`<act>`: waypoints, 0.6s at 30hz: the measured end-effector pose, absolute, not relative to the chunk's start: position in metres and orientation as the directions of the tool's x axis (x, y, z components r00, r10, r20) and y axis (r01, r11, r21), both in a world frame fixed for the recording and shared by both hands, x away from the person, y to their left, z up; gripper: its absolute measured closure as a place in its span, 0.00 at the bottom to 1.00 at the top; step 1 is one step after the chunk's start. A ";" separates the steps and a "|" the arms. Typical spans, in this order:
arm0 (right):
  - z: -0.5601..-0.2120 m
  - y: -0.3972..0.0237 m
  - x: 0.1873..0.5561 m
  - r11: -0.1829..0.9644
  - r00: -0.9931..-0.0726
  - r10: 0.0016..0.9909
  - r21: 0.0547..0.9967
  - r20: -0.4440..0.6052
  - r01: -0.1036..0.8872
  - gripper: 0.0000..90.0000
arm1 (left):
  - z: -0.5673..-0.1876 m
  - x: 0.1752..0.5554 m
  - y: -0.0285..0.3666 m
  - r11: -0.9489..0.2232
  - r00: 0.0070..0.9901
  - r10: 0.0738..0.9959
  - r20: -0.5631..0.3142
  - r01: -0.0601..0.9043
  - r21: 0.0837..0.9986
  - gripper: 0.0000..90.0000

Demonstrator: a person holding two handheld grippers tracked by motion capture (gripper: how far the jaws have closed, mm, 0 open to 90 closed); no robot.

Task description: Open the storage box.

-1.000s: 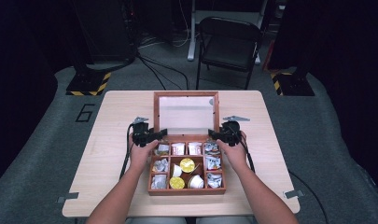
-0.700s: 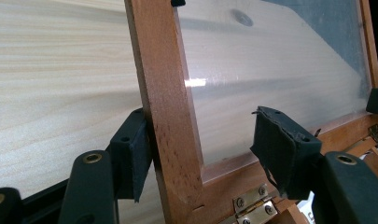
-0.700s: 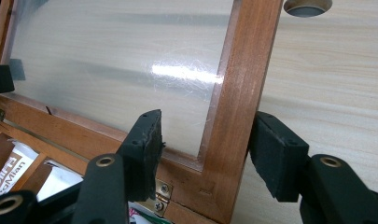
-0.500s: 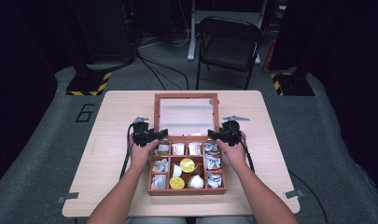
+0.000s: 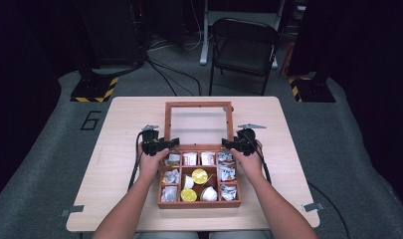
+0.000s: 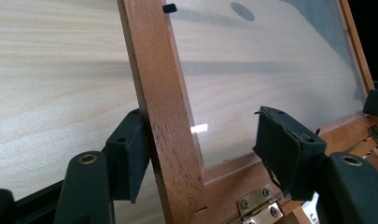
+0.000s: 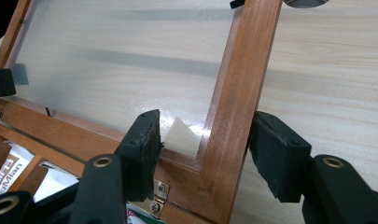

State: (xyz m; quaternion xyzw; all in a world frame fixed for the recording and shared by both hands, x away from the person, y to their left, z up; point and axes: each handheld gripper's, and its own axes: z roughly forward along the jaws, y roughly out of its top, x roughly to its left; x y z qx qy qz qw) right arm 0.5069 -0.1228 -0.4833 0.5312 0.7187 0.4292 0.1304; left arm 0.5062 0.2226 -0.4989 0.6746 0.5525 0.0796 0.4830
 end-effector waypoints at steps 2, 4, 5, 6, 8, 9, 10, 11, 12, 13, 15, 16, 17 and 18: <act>-0.484 -0.123 0.507 0.065 -0.401 0.875 0.754 0.272 0.654 0.48 | -0.499 0.507 0.223 0.080 0.376 0.820 -0.432 0.672 0.737 0.41; -0.484 -0.123 0.507 0.062 -0.399 0.875 0.753 0.275 0.655 0.48 | -0.499 0.507 0.223 0.073 0.378 0.820 -0.431 0.676 0.733 0.41; -0.484 -0.123 0.507 0.062 -0.398 0.875 0.752 0.275 0.656 0.48 | -0.499 0.507 0.223 0.073 0.378 0.820 -0.431 0.677 0.733 0.40; -0.484 -0.123 0.507 0.062 -0.398 0.875 0.752 0.275 0.656 0.48 | -0.500 0.507 0.223 0.072 0.378 0.820 -0.431 0.678 0.732 0.40; -0.484 -0.123 0.507 0.059 -0.395 0.875 0.749 0.279 0.660 0.48 | -0.500 0.507 0.223 0.078 0.373 0.818 -0.438 0.683 0.727 0.40; -0.484 -0.123 0.508 0.059 -0.394 0.876 0.749 0.278 0.660 0.48 | -0.500 0.508 0.224 0.072 0.378 0.818 -0.434 0.681 0.729 0.40; -0.484 -0.123 0.508 0.058 -0.394 0.876 0.748 0.279 0.661 0.48 | -0.500 0.508 0.224 0.072 0.378 0.817 -0.434 0.682 0.728 0.40; -0.485 -0.123 0.508 0.058 -0.394 0.875 0.748 0.280 0.661 0.48 | -0.500 0.508 0.223 0.078 0.374 0.816 -0.441 0.684 0.725 0.40; -0.485 -0.123 0.508 0.057 -0.394 0.875 0.748 0.282 0.661 0.48 | -0.500 0.508 0.224 0.076 0.374 0.816 -0.441 0.686 0.723 0.40; -0.485 -0.123 0.508 0.057 -0.394 0.874 0.747 0.283 0.662 0.48 | -0.500 0.508 0.224 0.076 0.374 0.816 -0.442 0.687 0.723 0.40; -0.485 -0.123 0.508 0.058 -0.396 0.874 0.749 0.281 0.661 0.48 | -0.500 0.508 0.224 0.076 0.374 0.815 -0.442 0.688 0.722 0.40; -0.485 -0.123 0.508 0.058 -0.396 0.874 0.748 0.282 0.661 0.48 | -0.499 0.509 0.224 0.072 0.375 0.816 -0.441 0.690 0.720 0.40; -0.485 -0.123 0.508 0.058 -0.396 0.874 0.748 0.282 0.661 0.48 | -0.499 0.509 0.224 0.071 0.375 0.816 -0.441 0.691 0.720 0.40; -0.485 -0.123 0.508 0.056 -0.395 0.873 0.747 0.285 0.662 0.48 | -0.499 0.509 0.224 0.070 0.377 0.815 -0.440 0.690 0.721 0.40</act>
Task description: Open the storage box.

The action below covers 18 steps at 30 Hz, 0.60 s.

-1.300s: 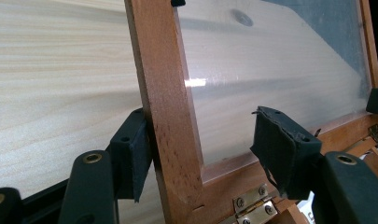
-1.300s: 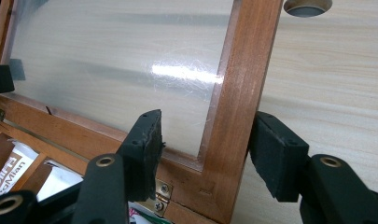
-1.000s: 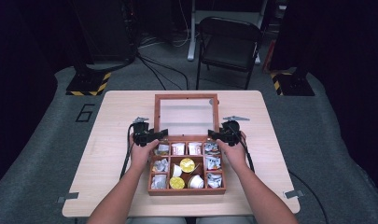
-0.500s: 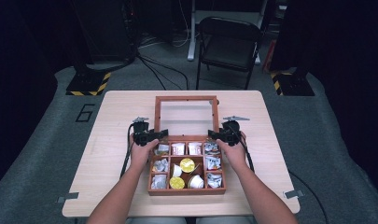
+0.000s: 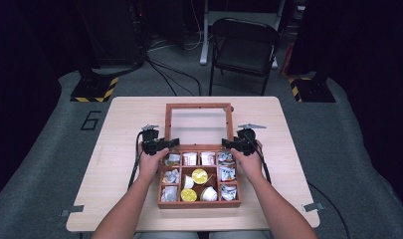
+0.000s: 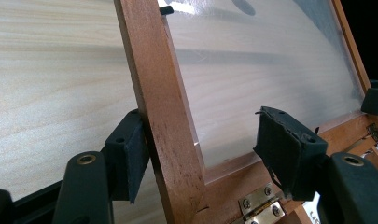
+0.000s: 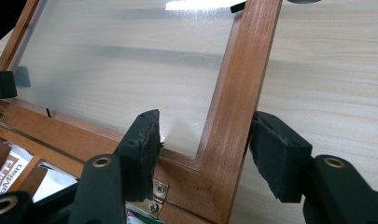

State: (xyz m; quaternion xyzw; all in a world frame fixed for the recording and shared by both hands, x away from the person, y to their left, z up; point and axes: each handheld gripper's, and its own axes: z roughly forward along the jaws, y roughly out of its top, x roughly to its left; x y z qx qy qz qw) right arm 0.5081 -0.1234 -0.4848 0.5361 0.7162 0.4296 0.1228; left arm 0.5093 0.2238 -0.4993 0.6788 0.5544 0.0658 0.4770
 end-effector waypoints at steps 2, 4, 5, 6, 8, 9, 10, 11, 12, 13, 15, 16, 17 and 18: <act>-0.485 -0.124 0.508 0.055 -0.395 0.872 0.746 0.288 0.663 0.48 | -0.499 0.510 0.224 0.070 0.376 0.815 -0.442 0.693 0.718 0.40; -0.485 -0.124 0.508 0.053 -0.395 0.871 0.744 0.292 0.666 0.48 | -0.500 0.510 0.224 0.077 0.373 0.813 -0.448 0.693 0.717 0.40; -0.485 -0.124 0.509 0.052 -0.395 0.871 0.744 0.293 0.667 0.48 | -0.500 0.510 0.224 0.082 0.367 0.812 -0.454 0.698 0.712 0.40; -0.485 -0.124 0.509 0.052 -0.394 0.871 0.743 0.294 0.668 0.48 | -0.500 0.510 0.224 0.083 0.367 0.811 -0.456 0.699 0.710 0.40; -0.486 -0.124 0.509 0.049 -0.391 0.872 0.742 0.295 0.669 0.48 | -0.500 0.511 0.224 0.078 0.370 0.809 -0.456 0.702 0.708 0.40; -0.486 -0.125 0.510 0.047 -0.393 0.869 0.740 0.301 0.671 0.48 | -0.500 0.511 0.225 0.076 0.371 0.809 -0.455 0.703 0.707 0.40; -0.486 -0.125 0.510 0.046 -0.392 0.869 0.739 0.303 0.672 0.48 | -0.500 0.511 0.225 0.077 0.370 0.809 -0.456 0.704 0.706 0.40; -0.486 -0.125 0.510 0.046 -0.393 0.868 0.738 0.304 0.673 0.48 | -0.500 0.511 0.225 0.077 0.370 0.809 -0.457 0.704 0.706 0.40; -0.486 -0.125 0.510 0.046 -0.393 0.868 0.738 0.304 0.673 0.48 | -0.500 0.511 0.225 0.076 0.370 0.809 -0.457 0.704 0.706 0.40; -0.486 -0.125 0.510 0.046 -0.393 0.868 0.738 0.304 0.673 0.48 | -0.500 0.511 0.225 0.076 0.370 0.808 -0.458 0.705 0.705 0.40; -0.486 -0.125 0.510 0.044 -0.391 0.867 0.736 0.307 0.676 0.48 | -0.500 0.512 0.225 0.079 0.368 0.808 -0.460 0.707 0.703 0.40; -0.486 -0.125 0.510 0.043 -0.389 0.868 0.734 0.309 0.678 0.48 | -0.501 0.512 0.225 0.080 0.366 0.808 -0.461 0.707 0.703 0.40; -0.486 -0.125 0.510 0.043 -0.389 0.868 0.734 0.309 0.678 0.48 | -0.501 0.512 0.225 0.080 0.366 0.808 -0.462 0.709 0.701 0.40; -0.486 -0.125 0.510 0.042 -0.387 0.868 0.732 0.310 0.681 0.48 | -0.501 0.512 0.225 0.080 0.366 0.807 -0.463 0.709 0.701 0.40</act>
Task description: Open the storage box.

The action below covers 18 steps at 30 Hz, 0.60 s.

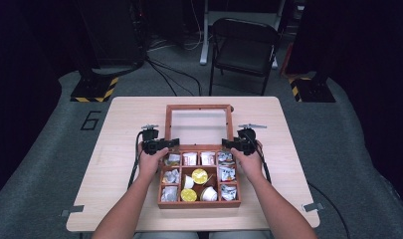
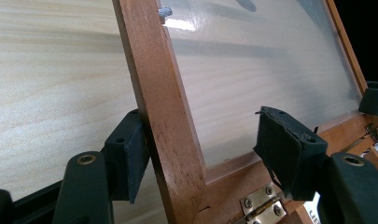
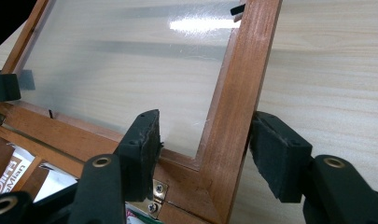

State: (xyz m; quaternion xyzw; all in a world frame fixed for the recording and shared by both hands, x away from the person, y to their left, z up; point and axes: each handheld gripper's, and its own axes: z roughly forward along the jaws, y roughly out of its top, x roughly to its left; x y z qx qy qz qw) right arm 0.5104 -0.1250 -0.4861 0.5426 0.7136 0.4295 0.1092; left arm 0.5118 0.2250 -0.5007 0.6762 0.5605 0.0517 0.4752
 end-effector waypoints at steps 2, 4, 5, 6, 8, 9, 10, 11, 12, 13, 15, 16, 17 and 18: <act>-0.486 -0.125 0.511 0.047 -0.391 0.868 0.733 0.307 0.679 0.48 | -0.501 0.512 0.225 0.077 0.368 0.807 -0.463 0.711 0.699 0.40; -0.486 -0.125 0.511 0.046 -0.391 0.868 0.732 0.308 0.679 0.48 | -0.501 0.512 0.226 0.079 0.366 0.806 -0.466 0.713 0.696 0.40; -0.486 -0.125 0.511 0.045 -0.390 0.868 0.732 0.308 0.680 0.48 | -0.501 0.512 0.226 0.079 0.366 0.805 -0.467 0.714 0.696 0.40; -0.487 -0.126 0.511 0.045 -0.391 0.866 0.731 0.311 0.681 0.48 | -0.502 0.512 0.225 0.086 0.362 0.804 -0.471 0.714 0.694 0.40; -0.487 -0.126 0.512 0.034 -0.382 0.865 0.723 0.325 0.690 0.48 | -0.502 0.513 0.226 0.081 0.363 0.803 -0.473 0.720 0.689 0.40; -0.487 -0.126 0.512 0.029 -0.378 0.865 0.720 0.330 0.694 0.48 | -0.502 0.513 0.226 0.081 0.363 0.803 -0.473 0.720 0.689 0.40; -0.487 -0.126 0.512 0.029 -0.381 0.863 0.719 0.333 0.694 0.48 | -0.502 0.513 0.226 0.081 0.364 0.802 -0.474 0.720 0.689 0.40; -0.488 -0.126 0.512 0.026 -0.378 0.863 0.717 0.336 0.697 0.47 | -0.503 0.514 0.227 0.079 0.364 0.800 -0.477 0.723 0.686 0.40; -0.488 -0.126 0.512 0.023 -0.374 0.863 0.714 0.338 0.699 0.47 | -0.503 0.514 0.227 0.081 0.363 0.800 -0.478 0.724 0.685 0.40; -0.488 -0.126 0.513 0.022 -0.373 0.863 0.712 0.341 0.702 0.47 | -0.503 0.514 0.227 0.077 0.366 0.800 -0.475 0.723 0.687 0.40; -0.488 -0.126 0.513 0.020 -0.373 0.862 0.711 0.344 0.703 0.47 | -0.503 0.514 0.226 0.086 0.356 0.802 -0.480 0.726 0.682 0.39; -0.488 -0.126 0.513 0.019 -0.371 0.862 0.710 0.346 0.704 0.46 | -0.503 0.514 0.226 0.082 0.357 0.802 -0.479 0.728 0.680 0.38; -0.489 -0.126 0.513 0.018 -0.371 0.862 0.710 0.346 0.704 0.46 | -0.503 0.514 0.224 0.080 0.353 0.803 -0.481 0.735 0.674 0.38; -0.489 -0.126 0.514 0.017 -0.369 0.862 0.707 0.348 0.707 0.46 | -0.503 0.515 0.225 0.063 0.364 0.804 -0.469 0.733 0.677 0.37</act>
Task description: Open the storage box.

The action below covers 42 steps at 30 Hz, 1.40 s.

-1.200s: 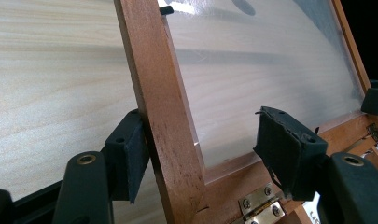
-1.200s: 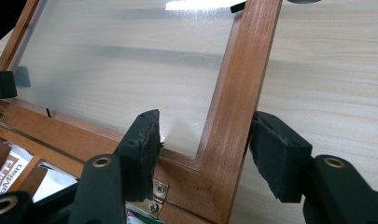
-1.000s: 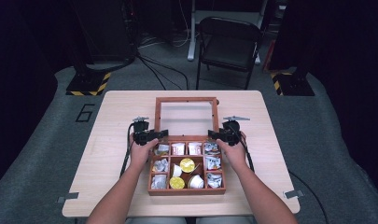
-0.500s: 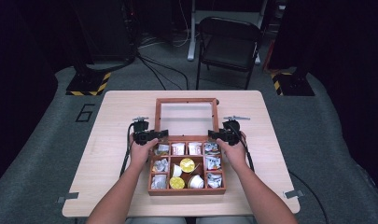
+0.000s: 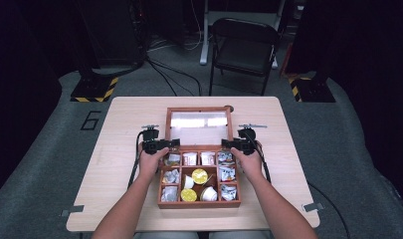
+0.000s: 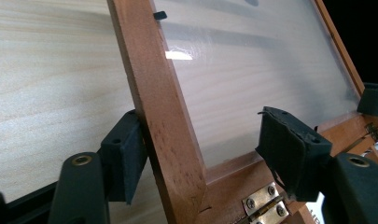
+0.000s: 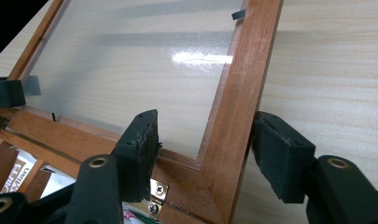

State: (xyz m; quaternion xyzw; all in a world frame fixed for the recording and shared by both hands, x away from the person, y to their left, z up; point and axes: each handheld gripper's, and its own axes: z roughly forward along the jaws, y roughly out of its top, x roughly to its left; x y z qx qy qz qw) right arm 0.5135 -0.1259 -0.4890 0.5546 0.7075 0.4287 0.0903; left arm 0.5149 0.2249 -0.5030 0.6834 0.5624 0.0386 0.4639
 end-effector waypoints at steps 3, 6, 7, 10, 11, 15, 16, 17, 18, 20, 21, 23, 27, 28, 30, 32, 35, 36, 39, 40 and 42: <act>-0.489 -0.126 0.514 0.013 -0.365 0.860 0.700 0.356 0.714 0.46 | -0.503 0.515 0.224 0.085 0.348 0.801 -0.486 0.738 0.669 0.36; -0.490 -0.127 0.515 0.005 -0.357 0.858 0.689 0.369 0.724 0.46 | -0.505 0.516 0.225 0.084 0.349 0.798 -0.491 0.743 0.664 0.36; -0.490 -0.127 0.515 -0.003 -0.347 0.857 0.677 0.381 0.736 0.46 | -0.505 0.516 0.225 0.090 0.344 0.796 -0.498 0.747 0.659 0.36; -0.490 -0.127 0.516 -0.005 -0.347 0.854 0.673 0.387 0.739 0.46 | -0.506 0.516 0.226 0.088 0.345 0.795 -0.500 0.749 0.656 0.36; -0.490 -0.128 0.517 -0.003 -0.349 0.854 0.674 0.386 0.738 0.46 | -0.506 0.516 0.226 0.089 0.343 0.794 -0.501 0.750 0.655 0.36; -0.491 -0.128 0.517 -0.005 -0.350 0.852 0.675 0.389 0.738 0.45 | -0.506 0.517 0.226 0.094 0.340 0.792 -0.507 0.754 0.651 0.36; -0.491 -0.128 0.517 -0.011 -0.342 0.852 0.667 0.397 0.745 0.45 | -0.506 0.517 0.226 0.094 0.338 0.792 -0.509 0.756 0.648 0.36; -0.491 -0.128 0.517 -0.014 -0.340 0.851 0.665 0.400 0.747 0.45 | -0.507 0.517 0.227 0.089 0.342 0.791 -0.508 0.757 0.647 0.36; -0.491 -0.128 0.517 -0.020 -0.333 0.851 0.657 0.407 0.754 0.45 | -0.507 0.517 0.226 0.094 0.338 0.789 -0.512 0.758 0.645 0.36; -0.491 -0.128 0.517 -0.024 -0.327 0.850 0.652 0.412 0.758 0.45 | -0.507 0.517 0.226 0.101 0.333 0.789 -0.517 0.759 0.643 0.36; -0.492 -0.128 0.517 -0.024 -0.330 0.849 0.654 0.413 0.756 0.45 | -0.507 0.517 0.226 0.101 0.331 0.789 -0.518 0.761 0.641 0.36; -0.492 -0.128 0.517 -0.024 -0.330 0.849 0.655 0.412 0.755 0.45 | -0.507 0.517 0.227 0.092 0.336 0.789 -0.514 0.763 0.640 0.36; -0.492 -0.128 0.517 -0.034 -0.317 0.848 0.641 0.424 0.767 0.45 | -0.507 0.517 0.227 0.097 0.328 0.786 -0.524 0.771 0.629 0.36; -0.492 -0.128 0.518 -0.030 -0.322 0.848 0.644 0.421 0.764 0.45 | -0.508 0.518 0.227 0.102 0.327 0.785 -0.526 0.770 0.630 0.36; -0.492 -0.128 0.518 -0.040 -0.311 0.846 0.632 0.434 0.774 0.45 | -0.509 0.518 0.227 0.104 0.328 0.782 -0.530 0.769 0.631 0.36; -0.493 -0.129 0.518 -0.035 -0.315 0.846 0.635 0.430 0.772 0.44 | -0.509 0.518 0.228 0.109 0.323 0.781 -0.535 0.772 0.626 0.36; -0.493 -0.128 0.518 -0.041 -0.308 0.846 0.628 0.436 0.777 0.44 | -0.510 0.519 0.228 0.109 0.323 0.778 -0.539 0.775 0.622 0.36; -0.493 -0.128 0.519 -0.041 -0.307 0.847 0.628 0.435 0.777 0.44 | -0.510 0.519 0.228 0.116 0.316 0.777 -0.544 0.778 0.617 0.36; -0.493 -0.128 0.519 -0.048 -0.297 0.845 0.617 0.445 0.785 0.43 | -0.511 0.519 0.228 0.124 0.310 0.775 -0.551 0.781 0.612 0.36; -0.493 -0.127 0.519 -0.055 -0.290 0.844 0.611 0.451 0.790 0.43 | -0.511 0.519 0.228 0.124 0.307 0.773 -0.555 0.784 0.608 0.36; -0.495 -0.128 0.520 -0.051 -0.298 0.842 0.618 0.449 0.785 0.43 | -0.512 0.519 0.228 0.131 0.300 0.770 -0.563 0.789 0.601 0.36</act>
